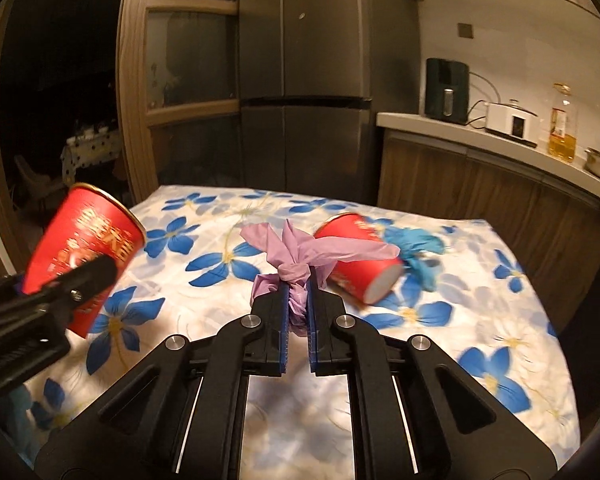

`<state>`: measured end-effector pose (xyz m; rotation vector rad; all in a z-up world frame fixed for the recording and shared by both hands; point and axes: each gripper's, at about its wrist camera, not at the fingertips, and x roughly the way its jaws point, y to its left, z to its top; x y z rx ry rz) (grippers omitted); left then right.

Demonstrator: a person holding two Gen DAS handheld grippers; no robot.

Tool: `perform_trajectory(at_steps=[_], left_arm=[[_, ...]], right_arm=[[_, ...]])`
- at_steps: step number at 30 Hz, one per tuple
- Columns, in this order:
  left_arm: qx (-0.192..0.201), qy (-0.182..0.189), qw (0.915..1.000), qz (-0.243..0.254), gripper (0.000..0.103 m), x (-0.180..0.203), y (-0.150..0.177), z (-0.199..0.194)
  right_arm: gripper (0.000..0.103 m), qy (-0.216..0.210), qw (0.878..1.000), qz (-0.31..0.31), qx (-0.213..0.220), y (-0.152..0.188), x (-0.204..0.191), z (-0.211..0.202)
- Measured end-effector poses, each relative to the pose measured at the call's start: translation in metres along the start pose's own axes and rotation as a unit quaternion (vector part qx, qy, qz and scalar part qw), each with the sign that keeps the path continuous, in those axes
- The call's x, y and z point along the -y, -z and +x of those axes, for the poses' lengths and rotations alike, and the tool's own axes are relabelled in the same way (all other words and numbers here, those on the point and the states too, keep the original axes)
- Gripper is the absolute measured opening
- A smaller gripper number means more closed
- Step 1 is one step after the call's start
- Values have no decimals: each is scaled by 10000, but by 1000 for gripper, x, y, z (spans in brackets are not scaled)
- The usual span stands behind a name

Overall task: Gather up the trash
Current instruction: 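Grasp the purple glove with the right gripper while the left holds the cup, then carry the red cup and purple glove over the black bin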

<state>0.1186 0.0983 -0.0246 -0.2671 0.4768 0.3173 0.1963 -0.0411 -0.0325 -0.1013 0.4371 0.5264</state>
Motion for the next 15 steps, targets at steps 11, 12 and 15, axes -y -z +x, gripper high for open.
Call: perform_trajectory(at_steps=[11,12,15], left_arm=[[83,479,9978,452,61,75,11,-17],[89,534,9973,490,61,82,12,-18],[120,700,9954,636,61,107,15,-18]], right_arm=[[7,446,9971,460,401,11,71,-70],[7,485,9966,502,431,12,78,-74],[7,657,9946,622,507,15,99,-88]])
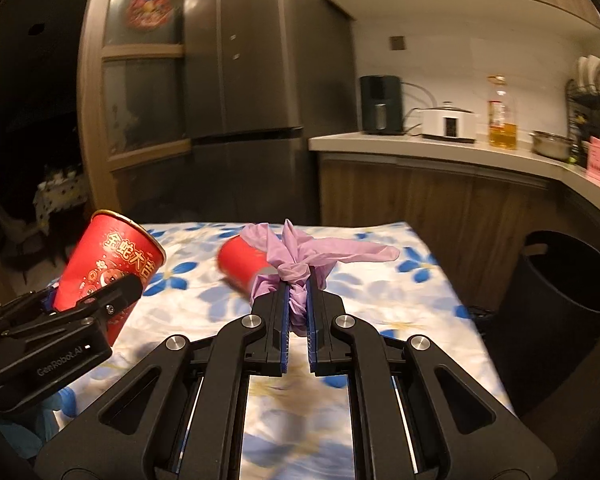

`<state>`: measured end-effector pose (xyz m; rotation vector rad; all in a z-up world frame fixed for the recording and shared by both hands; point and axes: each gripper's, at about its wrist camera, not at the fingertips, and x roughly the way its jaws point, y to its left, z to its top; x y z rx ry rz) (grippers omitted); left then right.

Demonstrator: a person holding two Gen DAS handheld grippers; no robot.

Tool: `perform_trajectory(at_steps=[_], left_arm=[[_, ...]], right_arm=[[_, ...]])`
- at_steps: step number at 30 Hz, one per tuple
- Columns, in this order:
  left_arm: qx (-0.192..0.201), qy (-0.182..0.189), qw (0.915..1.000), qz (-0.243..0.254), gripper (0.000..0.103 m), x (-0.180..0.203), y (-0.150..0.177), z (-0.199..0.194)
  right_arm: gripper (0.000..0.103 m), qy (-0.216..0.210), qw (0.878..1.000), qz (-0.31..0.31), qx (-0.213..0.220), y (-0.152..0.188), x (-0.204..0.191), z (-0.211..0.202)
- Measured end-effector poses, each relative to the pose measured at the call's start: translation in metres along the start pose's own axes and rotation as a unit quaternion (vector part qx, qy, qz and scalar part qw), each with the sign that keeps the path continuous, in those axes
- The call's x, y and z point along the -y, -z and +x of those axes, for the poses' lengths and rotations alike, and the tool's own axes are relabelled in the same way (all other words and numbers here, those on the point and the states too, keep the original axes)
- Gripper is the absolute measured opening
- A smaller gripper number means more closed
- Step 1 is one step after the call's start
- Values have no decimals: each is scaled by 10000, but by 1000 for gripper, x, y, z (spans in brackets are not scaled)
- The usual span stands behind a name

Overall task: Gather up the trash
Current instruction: 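Carry the red cup and purple glove over the black bin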

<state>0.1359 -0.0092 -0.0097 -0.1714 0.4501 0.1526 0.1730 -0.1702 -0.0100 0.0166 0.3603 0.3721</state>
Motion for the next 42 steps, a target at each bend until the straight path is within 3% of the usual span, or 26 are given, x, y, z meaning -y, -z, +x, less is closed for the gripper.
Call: perform_trajectory(at_steps=[15,42], left_arm=[[83,864,9945,593,61,103,-3,19],[206,1906,9734,1255,61,237,-19,46]], right_arm=[[7,826,9948,512,304,-2,95,-36],[7,1934,9751,884,628,-14,201,-72]])
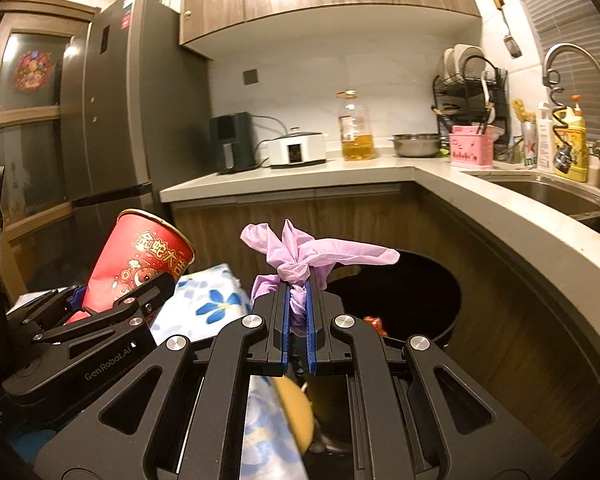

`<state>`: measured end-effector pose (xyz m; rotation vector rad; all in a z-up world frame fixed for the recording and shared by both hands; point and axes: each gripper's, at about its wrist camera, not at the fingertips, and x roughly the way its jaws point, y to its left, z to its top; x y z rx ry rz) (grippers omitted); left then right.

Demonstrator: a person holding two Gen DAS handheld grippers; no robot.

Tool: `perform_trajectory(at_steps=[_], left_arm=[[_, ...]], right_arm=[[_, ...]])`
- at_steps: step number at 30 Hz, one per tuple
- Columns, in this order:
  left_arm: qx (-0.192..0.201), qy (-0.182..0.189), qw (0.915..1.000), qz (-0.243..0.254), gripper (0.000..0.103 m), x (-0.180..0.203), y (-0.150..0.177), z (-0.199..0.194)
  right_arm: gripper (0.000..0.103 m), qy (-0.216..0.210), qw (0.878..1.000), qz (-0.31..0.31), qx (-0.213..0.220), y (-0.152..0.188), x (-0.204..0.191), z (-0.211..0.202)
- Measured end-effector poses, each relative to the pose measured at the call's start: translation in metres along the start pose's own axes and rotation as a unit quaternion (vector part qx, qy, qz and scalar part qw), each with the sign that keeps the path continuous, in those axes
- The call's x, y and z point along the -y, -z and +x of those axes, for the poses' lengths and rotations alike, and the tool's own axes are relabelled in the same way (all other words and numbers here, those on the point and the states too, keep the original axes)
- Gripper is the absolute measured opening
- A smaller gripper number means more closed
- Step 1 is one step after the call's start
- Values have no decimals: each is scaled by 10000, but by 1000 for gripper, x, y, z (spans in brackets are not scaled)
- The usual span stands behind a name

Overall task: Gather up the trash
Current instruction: 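Carry the red cup and purple glove over the black bin, then open both grippers to drop the cup and glove into the bin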

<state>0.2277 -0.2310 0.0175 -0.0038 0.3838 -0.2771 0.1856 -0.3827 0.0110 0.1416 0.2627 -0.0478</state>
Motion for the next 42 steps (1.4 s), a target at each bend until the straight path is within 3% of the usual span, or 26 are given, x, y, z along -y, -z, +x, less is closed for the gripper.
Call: perform_trajectory(at_steps=[16,42], left_arm=[[57,699,9974,189,61,52,-20,48],[-200,906,9952,299,63,77,-12,101]], right_arm=[[7,503,9981,358,75,-16,57,22],[8,600,9966,547,-122,-21,91,65]])
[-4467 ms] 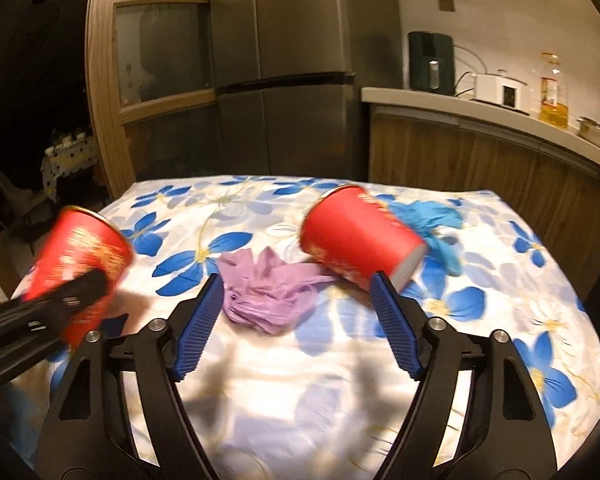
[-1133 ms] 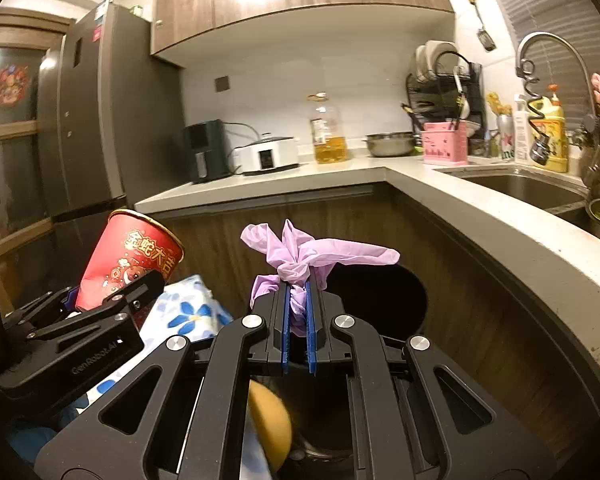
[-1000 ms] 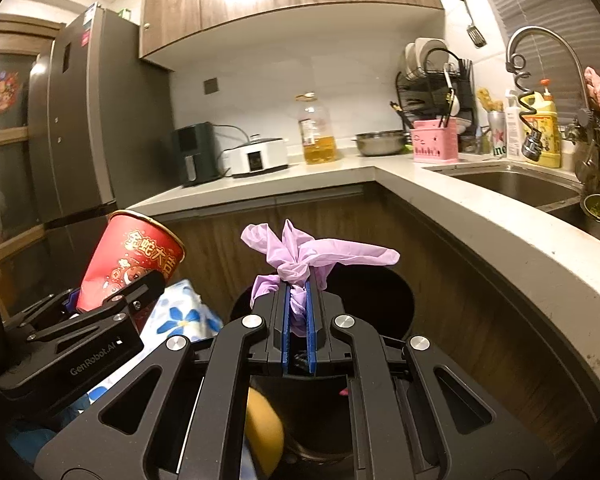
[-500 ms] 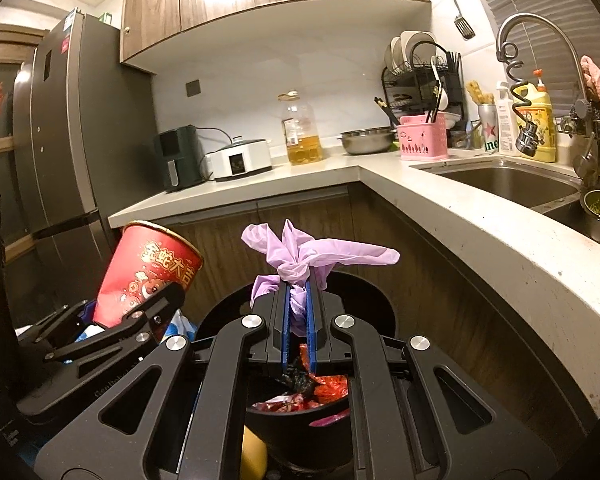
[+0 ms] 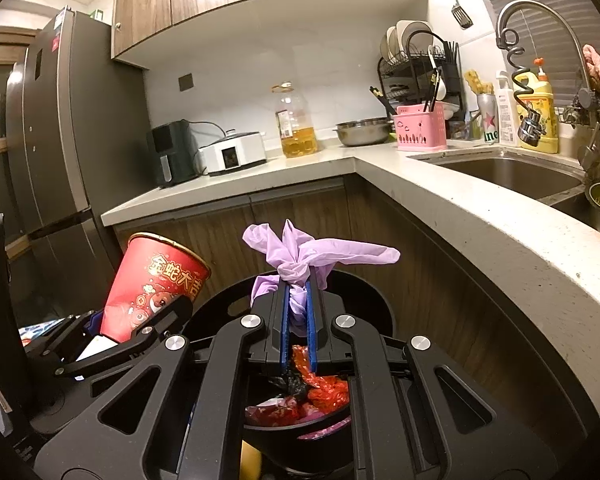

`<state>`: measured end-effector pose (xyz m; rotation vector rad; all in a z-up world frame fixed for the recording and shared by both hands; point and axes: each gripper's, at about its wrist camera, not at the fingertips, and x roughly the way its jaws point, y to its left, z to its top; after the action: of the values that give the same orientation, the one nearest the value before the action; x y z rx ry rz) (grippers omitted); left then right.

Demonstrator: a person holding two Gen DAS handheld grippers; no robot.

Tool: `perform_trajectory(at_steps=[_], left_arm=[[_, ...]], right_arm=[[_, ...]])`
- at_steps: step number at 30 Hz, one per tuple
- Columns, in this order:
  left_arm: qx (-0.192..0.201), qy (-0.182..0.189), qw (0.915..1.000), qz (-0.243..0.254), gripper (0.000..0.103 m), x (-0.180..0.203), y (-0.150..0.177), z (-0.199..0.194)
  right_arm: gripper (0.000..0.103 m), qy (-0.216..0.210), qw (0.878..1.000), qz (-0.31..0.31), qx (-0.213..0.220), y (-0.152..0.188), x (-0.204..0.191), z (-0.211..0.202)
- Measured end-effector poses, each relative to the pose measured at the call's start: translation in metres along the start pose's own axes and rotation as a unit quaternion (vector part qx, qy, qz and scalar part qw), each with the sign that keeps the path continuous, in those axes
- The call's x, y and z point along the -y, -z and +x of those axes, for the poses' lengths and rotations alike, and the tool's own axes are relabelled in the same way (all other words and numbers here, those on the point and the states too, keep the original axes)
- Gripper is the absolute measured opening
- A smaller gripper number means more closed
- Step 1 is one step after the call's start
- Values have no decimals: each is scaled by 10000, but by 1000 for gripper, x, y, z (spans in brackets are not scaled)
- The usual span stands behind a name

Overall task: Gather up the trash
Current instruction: 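Open both grippers to drop the cup and glove into the bin, then move both grippers back over the remaining red cup and blue glove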

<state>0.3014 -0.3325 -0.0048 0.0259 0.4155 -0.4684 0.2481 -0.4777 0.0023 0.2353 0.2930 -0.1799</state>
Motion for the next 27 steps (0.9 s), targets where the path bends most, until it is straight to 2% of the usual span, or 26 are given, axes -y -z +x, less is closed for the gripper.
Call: perform_trajectory(at_steps=[6,14,20,22,27], left_arm=[[-33,58,10000,68,65,3,0,7],[-132,44,9998,154,69,2,6,14],[-156,-34,9999,52,77,-7,8,13],[-135,-75,9999,-18,83,-11,9,11],[-128,-287,9993,-184,88,-23,14,2]], right_arm=[[9,27,10000,-7,-33,-1,1,5],[17,56,9998,31,-165,-1,6,17],[33,84,9998,66,-183,0,8,19],[40,104,9998,70,-172,0,8,17],[53,149,9997,92,-163,3,8,11]])
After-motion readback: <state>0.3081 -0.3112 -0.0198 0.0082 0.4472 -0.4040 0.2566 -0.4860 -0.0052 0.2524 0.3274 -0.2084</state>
